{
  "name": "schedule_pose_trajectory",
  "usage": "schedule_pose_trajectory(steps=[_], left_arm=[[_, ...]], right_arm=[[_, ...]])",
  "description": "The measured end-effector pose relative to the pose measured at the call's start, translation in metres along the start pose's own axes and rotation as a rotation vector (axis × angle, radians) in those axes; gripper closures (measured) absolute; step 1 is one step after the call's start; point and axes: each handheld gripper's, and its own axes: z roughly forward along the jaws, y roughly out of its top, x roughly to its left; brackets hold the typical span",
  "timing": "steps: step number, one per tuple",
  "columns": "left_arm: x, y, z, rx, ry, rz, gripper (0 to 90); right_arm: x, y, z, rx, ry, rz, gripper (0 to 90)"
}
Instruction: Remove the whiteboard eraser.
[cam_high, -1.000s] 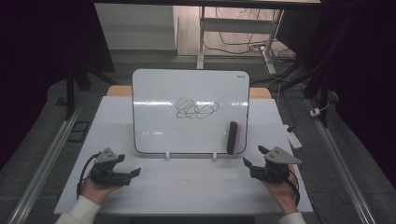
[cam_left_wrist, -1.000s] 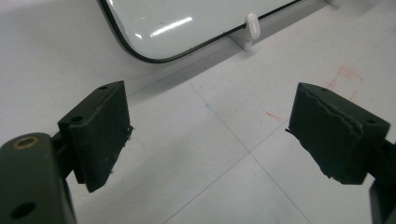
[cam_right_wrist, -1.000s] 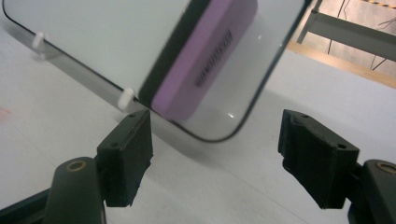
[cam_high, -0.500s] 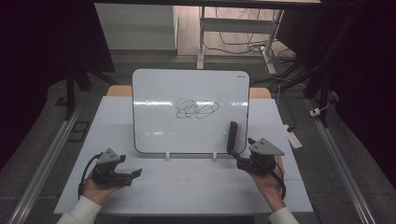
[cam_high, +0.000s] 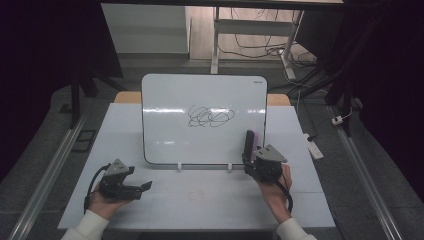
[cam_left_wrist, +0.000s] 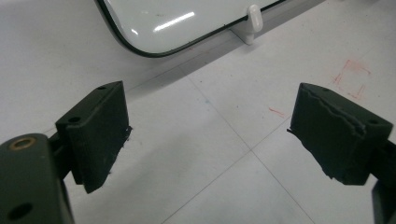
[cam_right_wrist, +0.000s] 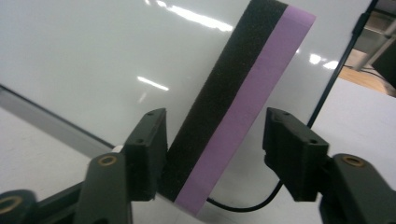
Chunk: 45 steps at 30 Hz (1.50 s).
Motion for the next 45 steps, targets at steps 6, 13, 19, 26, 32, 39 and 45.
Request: schedule_pose_trajectory(steps=[6, 13, 19, 26, 32, 39, 45], left_arm=[[0.001, -0.001, 0.000, 0.001, 0.002, -0.003, 12.4], [0.002, -0.002, -0.001, 0.001, 0.003, -0.006, 12.4], [0.003, -0.002, -0.001, 0.000, 0.005, -0.006, 12.4], [0.004, -0.003, -0.002, -0.001, 0.006, -0.012, 12.4], [0.005, -0.004, -0.002, -0.002, 0.005, -0.018, 12.6], [0.005, -0.003, -0.003, -0.004, 0.007, -0.020, 12.6], [0.005, -0.002, -0.004, -0.010, 0.002, -0.025, 13.0]], right_arm=[[0.002, 0.001, 0.000, 0.008, -0.020, 0.040, 51.1], [-0.001, 0.001, -0.003, 0.010, -0.033, 0.107, 62.1], [-0.004, 0.000, -0.006, 0.004, -0.026, 0.124, 64.1], [-0.007, 0.006, -0.022, -0.055, -0.013, 0.100, 64.4], [-0.015, 0.001, -0.026, -0.054, 0.020, 0.097, 64.5], [-0.014, -0.003, -0.034, -0.073, 0.077, 0.056, 64.6], [-0.006, -0.004, -0.039, -0.087, 0.123, 0.018, 64.6]])
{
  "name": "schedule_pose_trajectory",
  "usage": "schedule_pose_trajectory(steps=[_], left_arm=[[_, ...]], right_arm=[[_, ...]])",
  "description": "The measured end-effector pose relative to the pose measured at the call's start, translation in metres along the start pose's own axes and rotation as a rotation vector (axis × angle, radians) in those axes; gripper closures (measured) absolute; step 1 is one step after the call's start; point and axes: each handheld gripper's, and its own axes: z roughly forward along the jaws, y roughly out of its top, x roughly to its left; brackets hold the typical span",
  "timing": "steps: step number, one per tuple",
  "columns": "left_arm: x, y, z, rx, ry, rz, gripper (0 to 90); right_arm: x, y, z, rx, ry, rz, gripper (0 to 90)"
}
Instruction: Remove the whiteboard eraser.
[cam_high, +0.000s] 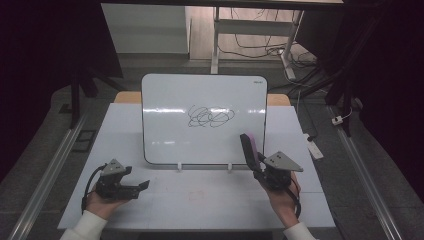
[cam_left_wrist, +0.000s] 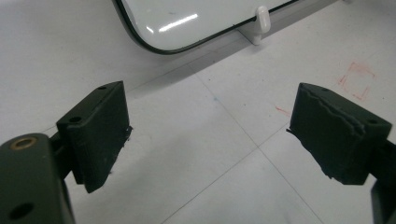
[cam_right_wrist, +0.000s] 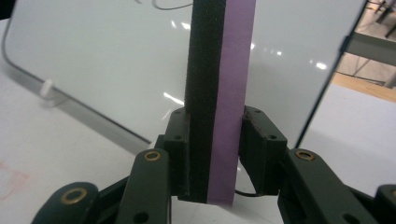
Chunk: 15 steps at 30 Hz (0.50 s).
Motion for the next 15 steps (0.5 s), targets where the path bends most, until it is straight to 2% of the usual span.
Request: schedule_pose_trajectory(steps=[10, 15], left_arm=[[-0.002, 0.003, -0.001, -0.011, -0.020, -0.004, 13.4], [-0.005, 0.006, -0.002, -0.022, -0.059, -0.007, 14.6]], right_arm=[[0.014, -0.004, 0.001, 0.008, 0.092, -0.037, 64.8], [0.021, -0.004, 0.003, 0.011, 0.131, -0.046, 65.0]])
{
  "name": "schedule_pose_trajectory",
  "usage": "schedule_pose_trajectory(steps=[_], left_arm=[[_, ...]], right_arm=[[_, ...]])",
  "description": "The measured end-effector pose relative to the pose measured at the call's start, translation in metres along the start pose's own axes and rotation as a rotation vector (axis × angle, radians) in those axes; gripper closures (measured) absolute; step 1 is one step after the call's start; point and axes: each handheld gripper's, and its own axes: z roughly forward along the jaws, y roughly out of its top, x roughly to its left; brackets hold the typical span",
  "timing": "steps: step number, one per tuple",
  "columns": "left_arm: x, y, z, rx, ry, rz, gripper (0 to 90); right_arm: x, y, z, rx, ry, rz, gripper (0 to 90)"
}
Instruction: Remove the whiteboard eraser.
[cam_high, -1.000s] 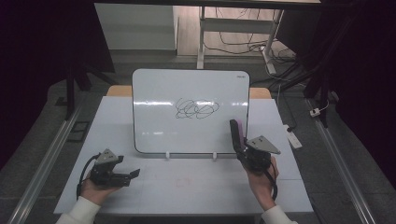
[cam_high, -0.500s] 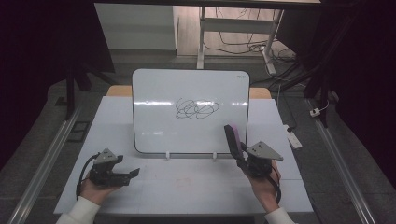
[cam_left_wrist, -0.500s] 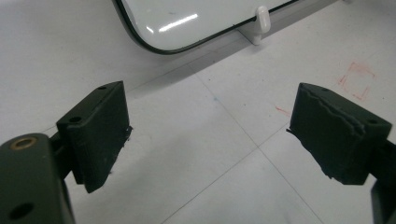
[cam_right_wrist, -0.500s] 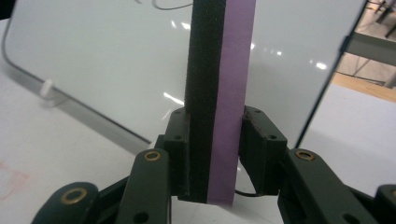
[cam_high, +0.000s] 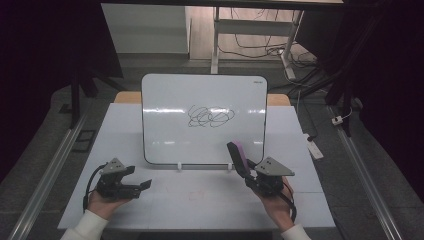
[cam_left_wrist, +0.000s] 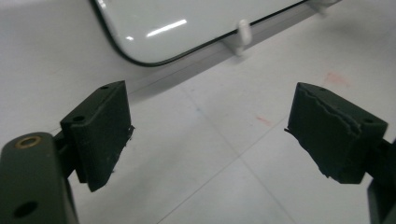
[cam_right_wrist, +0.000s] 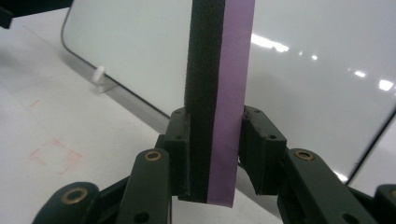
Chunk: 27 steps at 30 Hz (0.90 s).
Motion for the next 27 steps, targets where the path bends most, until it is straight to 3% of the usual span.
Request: schedule_pose_trajectory(steps=[7, 13, 27], left_arm=[[-0.003, 0.015, 0.000, -0.013, -0.049, -0.002, 14.7], [-0.012, 0.029, 0.004, -0.006, -0.069, 0.023, 14.6], [-0.027, 0.047, 0.017, 0.023, -0.121, 0.062, 14.0]], right_arm=[[0.018, 0.001, 0.008, 0.012, 0.049, -0.042, 65.0], [0.031, 0.001, 0.016, 0.028, 0.081, -0.064, 65.0], [0.041, -0.002, 0.025, 0.045, 0.102, -0.093, 65.0]])
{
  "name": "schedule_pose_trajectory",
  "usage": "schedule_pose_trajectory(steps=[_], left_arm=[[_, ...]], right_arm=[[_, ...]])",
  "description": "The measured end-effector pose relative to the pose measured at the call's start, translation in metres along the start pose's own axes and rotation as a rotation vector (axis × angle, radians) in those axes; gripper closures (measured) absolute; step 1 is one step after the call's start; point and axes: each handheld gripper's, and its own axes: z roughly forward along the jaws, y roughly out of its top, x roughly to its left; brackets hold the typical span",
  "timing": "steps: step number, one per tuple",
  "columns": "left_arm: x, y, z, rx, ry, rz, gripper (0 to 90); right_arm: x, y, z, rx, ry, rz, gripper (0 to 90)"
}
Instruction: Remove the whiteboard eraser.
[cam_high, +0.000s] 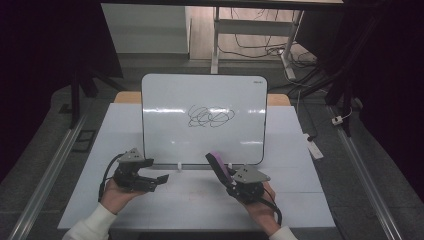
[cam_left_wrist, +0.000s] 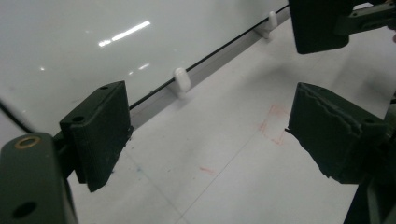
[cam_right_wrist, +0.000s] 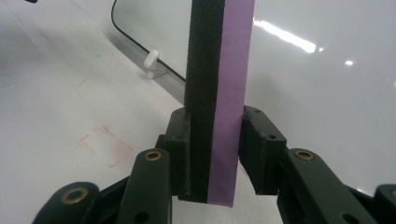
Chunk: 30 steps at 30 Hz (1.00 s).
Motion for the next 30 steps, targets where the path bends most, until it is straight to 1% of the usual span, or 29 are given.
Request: schedule_pose_trajectory(steps=[2, 5, 7, 9, 12, 15, 16, 18, 20, 25, 28, 30], left_arm=[[-0.002, 0.005, 0.004, 0.005, -0.016, 0.001, 14.2], [-0.004, 0.009, 0.006, 0.008, -0.024, -0.001, 14.3], [-0.008, 0.016, 0.008, 0.006, -0.035, 0.007, 14.3], [-0.010, 0.018, 0.009, 0.008, -0.039, 0.012, 14.3], [-0.016, 0.025, 0.015, 0.016, -0.056, 0.035, 14.3], [-0.018, 0.028, 0.019, 0.023, -0.067, 0.037, 14.3], [-0.020, 0.030, 0.023, 0.037, -0.074, 0.048, 14.3], [-0.022, 0.032, 0.027, 0.043, -0.081, 0.053, 14.3], [-0.023, 0.033, 0.028, 0.045, -0.085, 0.052, 14.4], [-0.028, 0.040, 0.035, 0.044, -0.115, 0.054, 14.7], [-0.030, 0.043, 0.037, 0.047, -0.121, 0.059, 15.0], [-0.032, 0.045, 0.039, 0.047, -0.127, 0.064, 15.2]], right_arm=[[0.001, 0.000, 0.001, 0.001, 0.005, -0.003, 65.0], [0.004, 0.002, 0.003, 0.003, 0.008, -0.012, 65.0], [0.007, 0.003, 0.003, -0.001, 0.012, -0.009, 65.0], [0.010, 0.004, 0.003, -0.002, 0.014, -0.020, 65.0], [0.014, 0.004, 0.004, 0.004, 0.016, -0.036, 65.0], [0.016, 0.003, 0.006, 0.008, 0.020, -0.038, 65.0], [0.017, 0.003, 0.007, 0.010, 0.024, -0.044, 65.0], [0.018, 0.003, 0.008, 0.013, 0.027, -0.048, 65.0], [0.020, 0.002, 0.009, 0.017, 0.030, -0.055, 65.0], [0.023, 0.001, 0.012, 0.024, 0.039, -0.065, 65.0], [0.024, 0.001, 0.013, 0.024, 0.039, -0.071, 65.0], [0.027, 0.001, 0.013, 0.025, 0.034, -0.087, 65.0]])
